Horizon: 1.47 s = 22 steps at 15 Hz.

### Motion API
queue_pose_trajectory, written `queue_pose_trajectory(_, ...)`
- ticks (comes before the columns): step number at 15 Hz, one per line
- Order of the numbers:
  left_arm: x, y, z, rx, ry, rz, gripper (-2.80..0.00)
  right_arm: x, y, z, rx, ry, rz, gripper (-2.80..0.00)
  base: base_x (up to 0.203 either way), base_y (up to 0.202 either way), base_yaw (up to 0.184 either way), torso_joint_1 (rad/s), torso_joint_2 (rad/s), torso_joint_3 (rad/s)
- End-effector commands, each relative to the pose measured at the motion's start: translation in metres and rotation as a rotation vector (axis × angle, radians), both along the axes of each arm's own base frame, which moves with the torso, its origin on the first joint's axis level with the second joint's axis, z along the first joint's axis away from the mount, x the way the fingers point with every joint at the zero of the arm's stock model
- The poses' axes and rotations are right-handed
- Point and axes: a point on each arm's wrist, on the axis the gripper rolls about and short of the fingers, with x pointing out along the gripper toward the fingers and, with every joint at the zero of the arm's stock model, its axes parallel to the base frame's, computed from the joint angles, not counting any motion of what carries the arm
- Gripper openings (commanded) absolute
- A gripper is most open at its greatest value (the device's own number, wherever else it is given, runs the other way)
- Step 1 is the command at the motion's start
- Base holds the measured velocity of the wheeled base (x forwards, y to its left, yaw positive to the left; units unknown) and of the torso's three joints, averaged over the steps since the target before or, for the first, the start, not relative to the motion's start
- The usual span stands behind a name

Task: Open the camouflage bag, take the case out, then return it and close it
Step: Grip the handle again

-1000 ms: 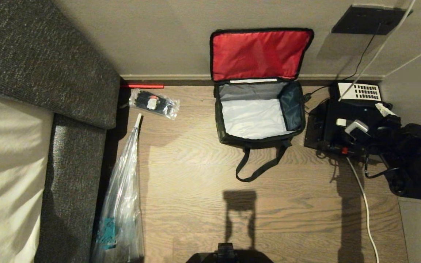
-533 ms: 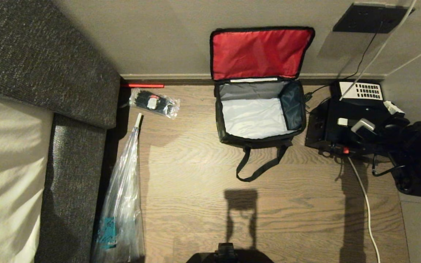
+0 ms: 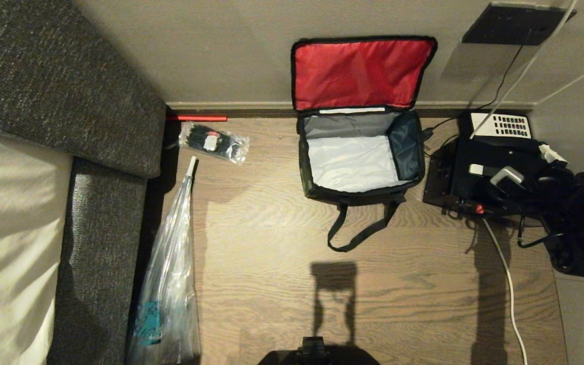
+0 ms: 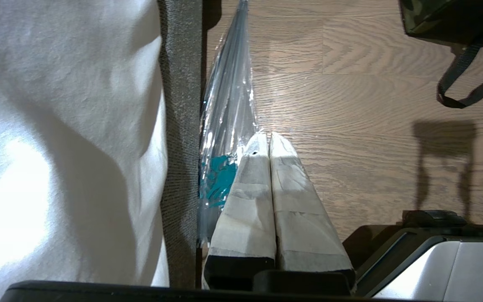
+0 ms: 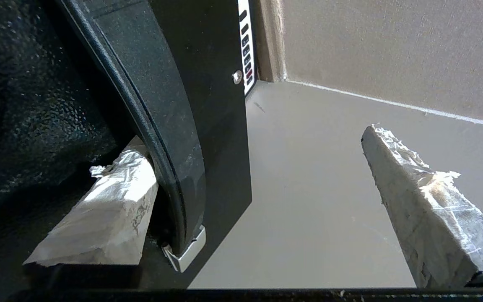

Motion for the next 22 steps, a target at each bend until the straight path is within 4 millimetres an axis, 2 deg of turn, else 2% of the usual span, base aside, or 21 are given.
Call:
queue_pose_trajectory(1, 0.000, 0.000, 0.000, 0.001, 0.003, 0.000, -2.80, 0.003, 0.000, -0.008, -0.003, 0.012, 0.003, 0.00, 0.000, 0.000, 0.000, 0.000, 0.00, 0.000)
queue_pose_trajectory(3, 0.000, 0.000, 0.000, 0.001, 0.003, 0.000, -2.80, 0.007, -0.001, -0.009, -0.005, 0.001, 0.002, 0.00, 0.000, 0.000, 0.000, 0.000, 0.00, 0.000)
queue_pose_trajectory(4, 0.000, 0.000, 0.000, 0.001, 0.003, 0.000, -2.80, 0.007, -0.001, -0.013, -0.002, 0.011, 0.004, -2.80, 0.000, 0.000, 0.000, 0.000, 0.00, 0.000)
queue_pose_trajectory(10, 0.000, 0.000, 0.000, 0.001, 0.003, 0.000, -2.80, 0.007, -0.001, -0.016, 0.007, 0.017, 0.004, -2.80, 0.000, 0.000, 0.000, 0.000, 0.00, 0.000)
queue_pose_trajectory(14, 0.000, 0.000, 0.000, 0.001, 0.003, 0.000, -2.80, 0.005, -0.001, -0.008, 0.043, -0.012, 0.011, -2.80, 0.000, 0.000, 0.000, 0.000, 0.00, 0.000)
queue_pose_trajectory(18, 0.000, 0.000, 0.000, 0.001, 0.003, 0.000, -2.80, -0.002, 0.002, 0.023, 0.029, -0.078, 0.016, -2.80, 0.000, 0.000, 0.000, 0.000, 0.00, 0.000)
queue_pose_trajectory(22, 0.000, 0.000, 0.000, 0.001, 0.003, 0.000, -2.80, -0.019, 0.008, 0.053, 0.018, -0.120, 0.018, -2.80, 0.000, 0.000, 0.000, 0.000, 0.00, 0.000)
